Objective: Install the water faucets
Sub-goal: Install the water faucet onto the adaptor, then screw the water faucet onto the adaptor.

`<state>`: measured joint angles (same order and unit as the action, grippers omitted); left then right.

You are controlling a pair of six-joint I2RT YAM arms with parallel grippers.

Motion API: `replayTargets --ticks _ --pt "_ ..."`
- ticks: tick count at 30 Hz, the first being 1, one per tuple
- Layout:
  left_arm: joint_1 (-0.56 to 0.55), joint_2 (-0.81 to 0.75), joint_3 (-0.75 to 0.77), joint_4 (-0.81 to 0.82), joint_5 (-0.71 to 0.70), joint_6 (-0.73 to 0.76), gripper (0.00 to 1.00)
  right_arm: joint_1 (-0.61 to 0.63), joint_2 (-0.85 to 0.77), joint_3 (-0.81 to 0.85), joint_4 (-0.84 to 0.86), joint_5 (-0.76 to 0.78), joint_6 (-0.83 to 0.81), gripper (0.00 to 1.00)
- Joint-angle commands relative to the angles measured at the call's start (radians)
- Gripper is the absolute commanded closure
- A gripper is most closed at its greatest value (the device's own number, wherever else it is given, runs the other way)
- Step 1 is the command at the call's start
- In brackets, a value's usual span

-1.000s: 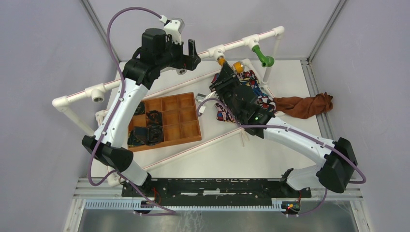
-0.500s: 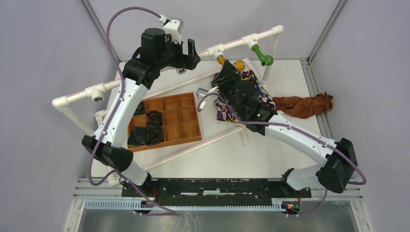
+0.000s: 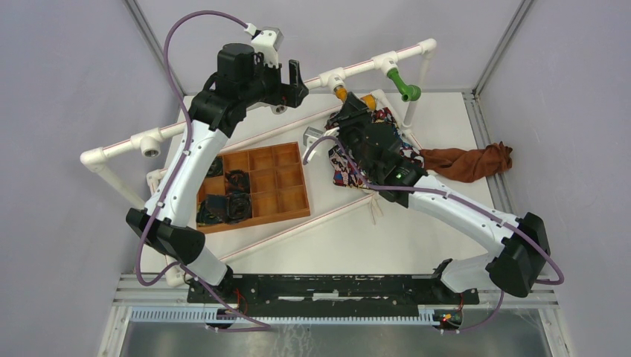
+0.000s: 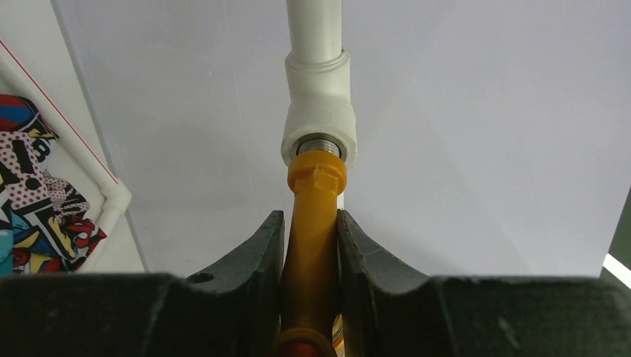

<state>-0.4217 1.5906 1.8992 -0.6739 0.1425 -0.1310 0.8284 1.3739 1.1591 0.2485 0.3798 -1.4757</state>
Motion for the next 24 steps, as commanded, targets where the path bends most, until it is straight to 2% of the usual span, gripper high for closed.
replayTargets --ticks 1,13,24 --pt "-0.023 0.027 -0.042 -0.211 0.091 -0.017 0.0 -0.022 0.042 0.045 0.008 -0.051 0.116 1.0" --pt "-0.024 0.025 -0.041 -0.213 0.092 -0.019 0.0 -0.021 0.091 0.138 -0.017 -0.048 0.371 1.0" --pt "-0.024 0.021 -0.05 -0.216 0.095 -0.016 0.0 -0.023 0.072 0.153 -0.02 -0.15 0.594 1.0"
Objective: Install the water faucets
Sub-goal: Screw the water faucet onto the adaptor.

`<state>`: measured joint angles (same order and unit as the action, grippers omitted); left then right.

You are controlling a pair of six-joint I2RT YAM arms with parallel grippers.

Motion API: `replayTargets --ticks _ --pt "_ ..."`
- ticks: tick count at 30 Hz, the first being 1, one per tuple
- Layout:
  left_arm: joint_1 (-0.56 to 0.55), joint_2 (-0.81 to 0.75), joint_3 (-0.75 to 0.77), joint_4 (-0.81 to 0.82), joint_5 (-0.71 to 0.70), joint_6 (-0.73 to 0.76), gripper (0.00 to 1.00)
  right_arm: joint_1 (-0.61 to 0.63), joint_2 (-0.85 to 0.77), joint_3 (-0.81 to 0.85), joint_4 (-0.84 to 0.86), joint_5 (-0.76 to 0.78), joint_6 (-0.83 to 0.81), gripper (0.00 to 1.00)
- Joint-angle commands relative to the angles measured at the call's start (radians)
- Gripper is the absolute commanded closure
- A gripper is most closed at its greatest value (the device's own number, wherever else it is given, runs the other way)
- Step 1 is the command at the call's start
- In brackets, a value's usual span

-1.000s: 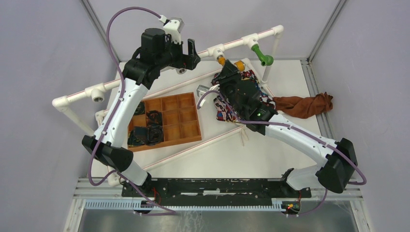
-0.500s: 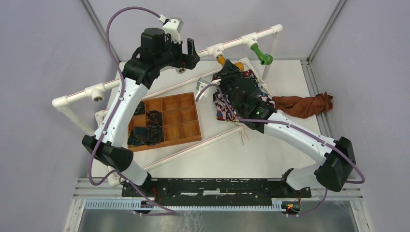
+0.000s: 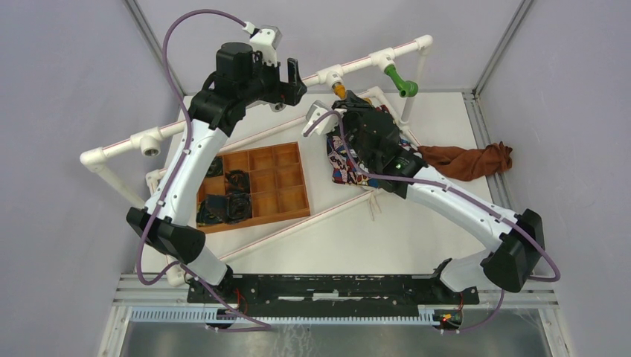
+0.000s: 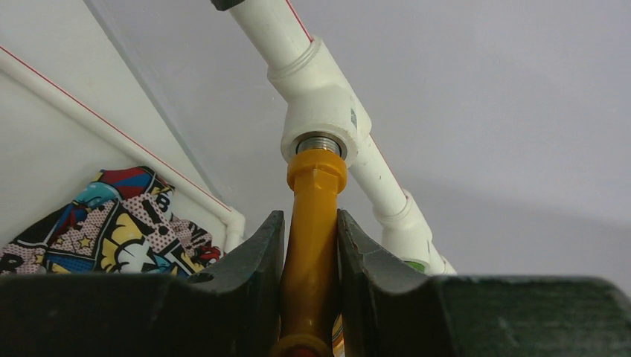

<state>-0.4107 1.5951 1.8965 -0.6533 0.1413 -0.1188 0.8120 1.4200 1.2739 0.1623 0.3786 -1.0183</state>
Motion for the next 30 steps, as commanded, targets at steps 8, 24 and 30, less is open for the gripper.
replayTargets --ticks 8,24,30 --pt "-0.035 0.018 -0.055 -0.236 0.107 -0.029 0.0 -0.022 0.019 0.056 0.09 -0.208 0.4 1.0" --pt "-0.035 0.004 -0.072 -0.227 0.123 -0.03 0.0 -0.081 -0.024 -0.027 0.214 -0.326 0.697 1.0" --pt "-0.035 0.005 -0.073 -0.226 0.128 -0.032 0.0 -0.099 -0.023 -0.029 0.247 -0.358 0.807 1.0"
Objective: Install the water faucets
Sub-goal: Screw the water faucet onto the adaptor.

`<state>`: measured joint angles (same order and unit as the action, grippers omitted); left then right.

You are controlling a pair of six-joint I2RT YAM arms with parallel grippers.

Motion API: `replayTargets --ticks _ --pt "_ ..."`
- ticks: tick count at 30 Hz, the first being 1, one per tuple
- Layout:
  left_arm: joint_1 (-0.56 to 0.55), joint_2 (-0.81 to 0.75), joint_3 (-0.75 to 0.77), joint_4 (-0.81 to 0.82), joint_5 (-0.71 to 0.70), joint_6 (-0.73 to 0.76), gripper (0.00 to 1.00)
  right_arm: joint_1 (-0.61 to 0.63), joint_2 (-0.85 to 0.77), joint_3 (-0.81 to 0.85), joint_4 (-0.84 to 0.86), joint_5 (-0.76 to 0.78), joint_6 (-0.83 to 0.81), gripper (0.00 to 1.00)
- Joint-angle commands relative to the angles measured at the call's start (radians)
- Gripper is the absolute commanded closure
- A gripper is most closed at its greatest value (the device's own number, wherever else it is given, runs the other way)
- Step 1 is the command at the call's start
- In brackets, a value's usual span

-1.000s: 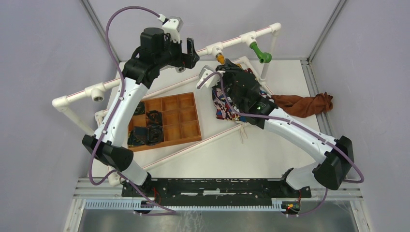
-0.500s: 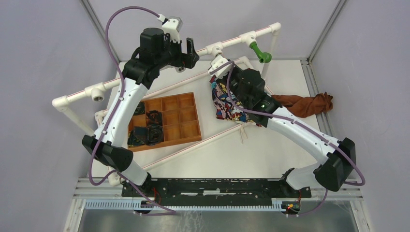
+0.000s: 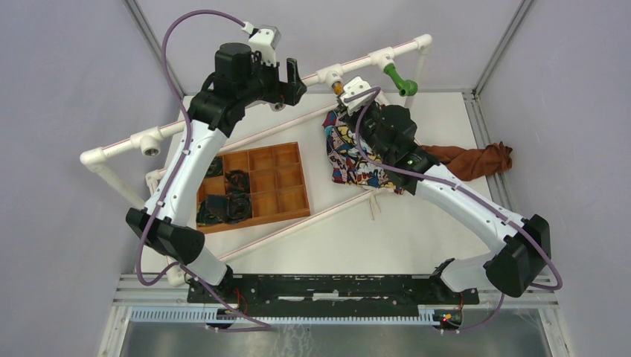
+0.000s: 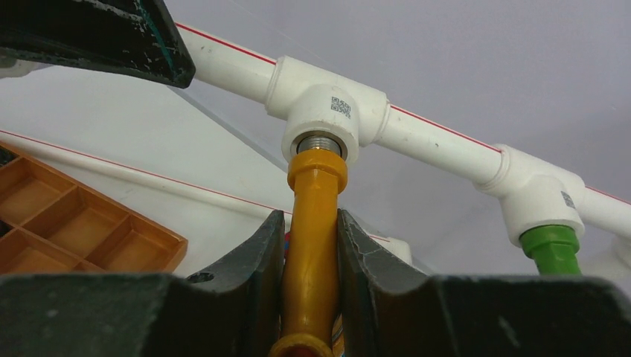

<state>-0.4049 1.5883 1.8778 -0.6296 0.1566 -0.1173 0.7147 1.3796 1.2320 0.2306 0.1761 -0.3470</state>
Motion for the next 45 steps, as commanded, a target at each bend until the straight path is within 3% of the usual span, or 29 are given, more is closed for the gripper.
replayTargets --ticks 1,17,30,45 --pt "-0.041 0.011 -0.054 -0.251 0.113 -0.033 0.0 -0.005 0.018 0.011 0.184 -0.165 0.159 1.0" --pt "-0.04 0.002 -0.076 -0.248 0.118 -0.024 0.0 -0.158 0.033 -0.052 0.392 -0.364 0.84 1.0" --pt "-0.04 0.016 -0.071 -0.245 0.155 -0.047 0.0 -0.202 0.066 -0.054 0.424 -0.379 1.216 1.0" --pt "-0.042 0.028 -0.08 -0.237 0.157 -0.056 0.0 -0.189 0.087 -0.039 0.418 -0.263 1.487 1.0"
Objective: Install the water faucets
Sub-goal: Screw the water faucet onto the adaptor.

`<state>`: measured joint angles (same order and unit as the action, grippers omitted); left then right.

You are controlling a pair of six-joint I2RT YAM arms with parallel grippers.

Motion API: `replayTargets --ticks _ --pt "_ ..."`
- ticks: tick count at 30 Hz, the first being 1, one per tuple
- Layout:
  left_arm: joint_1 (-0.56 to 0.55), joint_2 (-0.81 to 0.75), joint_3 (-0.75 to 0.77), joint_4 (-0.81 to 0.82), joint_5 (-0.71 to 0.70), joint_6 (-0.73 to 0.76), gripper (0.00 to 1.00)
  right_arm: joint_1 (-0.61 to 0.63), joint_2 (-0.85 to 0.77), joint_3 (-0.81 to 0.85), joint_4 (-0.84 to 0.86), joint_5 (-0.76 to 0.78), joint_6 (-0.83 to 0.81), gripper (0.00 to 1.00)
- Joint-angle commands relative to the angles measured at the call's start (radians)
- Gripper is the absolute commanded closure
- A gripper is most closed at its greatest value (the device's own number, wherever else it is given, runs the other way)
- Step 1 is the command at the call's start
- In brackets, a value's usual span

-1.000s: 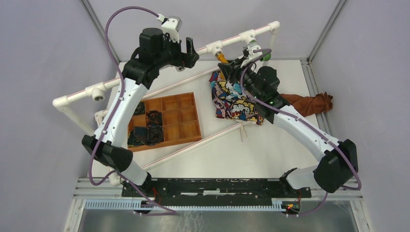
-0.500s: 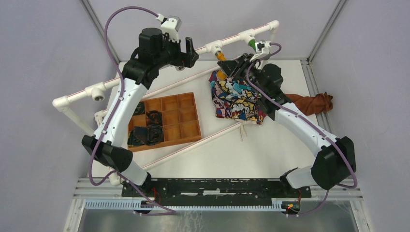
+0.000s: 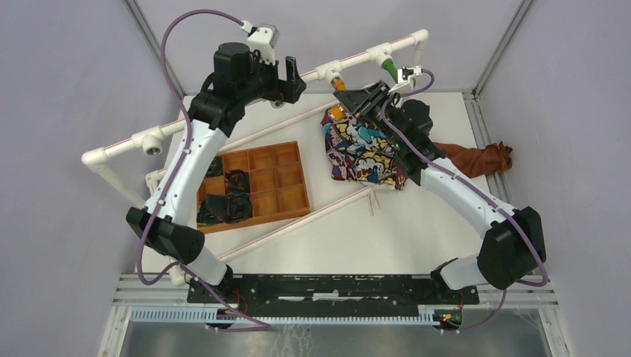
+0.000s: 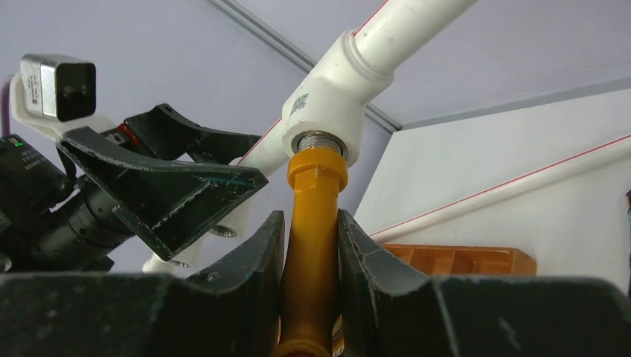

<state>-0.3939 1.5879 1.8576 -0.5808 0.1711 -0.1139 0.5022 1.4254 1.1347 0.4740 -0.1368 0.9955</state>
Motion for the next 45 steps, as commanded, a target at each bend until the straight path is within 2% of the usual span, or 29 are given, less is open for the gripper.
replayTargets --ticks 1,14,23,33,40,45 --pt "-0.053 0.027 -0.06 -0.286 0.143 -0.06 0.0 0.024 0.049 0.067 0.17 0.049 0.161 1.0" --pt "-0.053 0.032 -0.051 -0.29 0.148 -0.049 0.0 0.024 0.06 0.076 0.157 0.045 0.333 1.0" --pt "-0.053 0.034 -0.051 -0.288 0.152 -0.052 0.0 0.041 0.066 0.052 0.161 0.06 0.541 1.0" --pt "-0.053 0.034 -0.052 -0.286 0.153 -0.051 0.0 0.042 0.04 0.016 0.153 0.115 0.622 1.0" --pt "-0.052 0.037 -0.041 -0.285 0.159 -0.051 0.0 0.041 0.047 -0.022 0.222 0.112 0.737 1.0" --pt "-0.053 0.059 0.034 -0.301 0.116 -0.033 0.0 0.042 0.064 -0.019 0.256 0.101 0.763 1.0"
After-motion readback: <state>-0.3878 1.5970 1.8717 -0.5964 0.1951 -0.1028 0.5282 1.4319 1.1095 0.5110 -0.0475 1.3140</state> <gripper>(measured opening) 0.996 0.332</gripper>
